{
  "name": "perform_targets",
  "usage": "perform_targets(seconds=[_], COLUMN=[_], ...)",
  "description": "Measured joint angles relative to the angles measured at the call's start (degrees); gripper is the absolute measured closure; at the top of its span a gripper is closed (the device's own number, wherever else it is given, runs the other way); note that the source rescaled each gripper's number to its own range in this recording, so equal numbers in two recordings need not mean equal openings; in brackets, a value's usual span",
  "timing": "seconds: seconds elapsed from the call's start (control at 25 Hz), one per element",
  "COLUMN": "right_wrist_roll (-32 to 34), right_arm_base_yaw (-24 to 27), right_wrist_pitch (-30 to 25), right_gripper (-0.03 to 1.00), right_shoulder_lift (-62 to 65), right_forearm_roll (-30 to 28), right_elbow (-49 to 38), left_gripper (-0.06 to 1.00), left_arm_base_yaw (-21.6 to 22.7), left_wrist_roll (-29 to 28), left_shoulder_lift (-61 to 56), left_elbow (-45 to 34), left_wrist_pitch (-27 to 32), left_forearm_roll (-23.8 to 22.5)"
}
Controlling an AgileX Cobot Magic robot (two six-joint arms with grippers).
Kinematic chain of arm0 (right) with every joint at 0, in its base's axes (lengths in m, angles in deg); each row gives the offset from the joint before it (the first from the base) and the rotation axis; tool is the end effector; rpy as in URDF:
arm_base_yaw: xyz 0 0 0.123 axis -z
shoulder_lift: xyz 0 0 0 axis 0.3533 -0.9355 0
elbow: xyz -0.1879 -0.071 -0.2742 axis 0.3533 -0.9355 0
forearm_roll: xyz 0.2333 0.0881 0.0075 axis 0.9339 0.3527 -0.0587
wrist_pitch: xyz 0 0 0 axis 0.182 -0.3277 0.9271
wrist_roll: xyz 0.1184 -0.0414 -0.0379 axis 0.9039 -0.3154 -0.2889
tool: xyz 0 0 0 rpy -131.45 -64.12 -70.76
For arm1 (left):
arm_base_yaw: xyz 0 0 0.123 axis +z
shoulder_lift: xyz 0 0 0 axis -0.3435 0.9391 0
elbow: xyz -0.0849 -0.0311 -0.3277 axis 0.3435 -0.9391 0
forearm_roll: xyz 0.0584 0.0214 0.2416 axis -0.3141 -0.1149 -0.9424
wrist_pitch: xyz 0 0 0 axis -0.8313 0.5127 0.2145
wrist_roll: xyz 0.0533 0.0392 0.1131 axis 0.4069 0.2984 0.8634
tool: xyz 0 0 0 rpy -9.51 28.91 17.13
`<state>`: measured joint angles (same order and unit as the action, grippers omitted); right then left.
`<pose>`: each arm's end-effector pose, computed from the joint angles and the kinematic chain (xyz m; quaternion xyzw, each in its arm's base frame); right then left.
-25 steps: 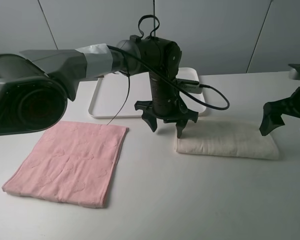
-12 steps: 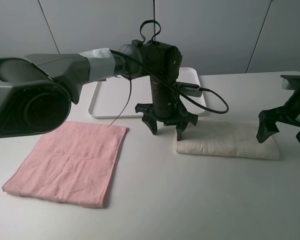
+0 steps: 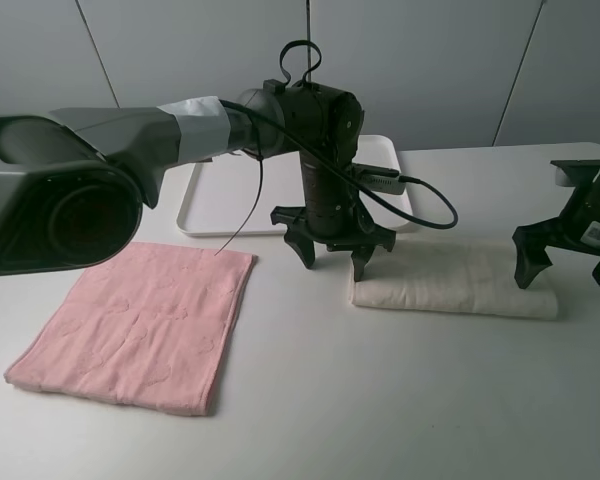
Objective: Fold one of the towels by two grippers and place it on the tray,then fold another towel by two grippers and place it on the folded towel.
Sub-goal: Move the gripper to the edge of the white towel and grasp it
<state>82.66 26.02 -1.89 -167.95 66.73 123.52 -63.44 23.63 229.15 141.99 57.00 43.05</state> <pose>0.3183 -0.0321 0.1329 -0.0212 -0.9997 0.0083 0.0102 0.4024 -0.3891 0.0882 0.2090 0.9771 -0.0387 0.0140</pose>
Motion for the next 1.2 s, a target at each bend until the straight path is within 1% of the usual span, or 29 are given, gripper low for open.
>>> perform_targets(seconds=[0.36,0.88,0.92,1.0,1.12,1.2], right_wrist_roll=[1.21,1.80,1.80,1.80,1.80,0.35], right_arm_base_yaw=[0.00,0.00,0.00,-0.10,-0.46,-0.69], right_wrist_pitch=[2.16,1.57,1.57,1.57,1.48,1.48], right_gripper=[-0.03,-0.03,-0.01,0.11,0.40,0.55], right_shoulder_lift=[-3.20,-4.97,-4.97,-5.09,-5.32,-5.31], right_forearm_roll=[-1.09,-0.87,-0.73,0.20,2.76,4.73], right_elbow=[0.21,0.91,0.91,0.91,0.91,0.91], left_gripper=[0.07,0.07,0.07,0.07,0.07,0.07], left_arm_base_yaw=[0.00,0.00,0.00,0.00,0.00,0.00], left_wrist_roll=[0.22,0.33,0.33,0.33,0.33,0.44], left_shoulder_lift=[0.03,0.03,0.03,0.03,0.03,0.03], left_elbow=[0.09,0.09,0.09,0.09,0.09,0.09], left_wrist_pitch=[0.00,0.00,0.00,0.00,0.00,0.00], left_forearm_roll=[0.00,-0.22,-0.22,-0.33,-0.33,-0.33])
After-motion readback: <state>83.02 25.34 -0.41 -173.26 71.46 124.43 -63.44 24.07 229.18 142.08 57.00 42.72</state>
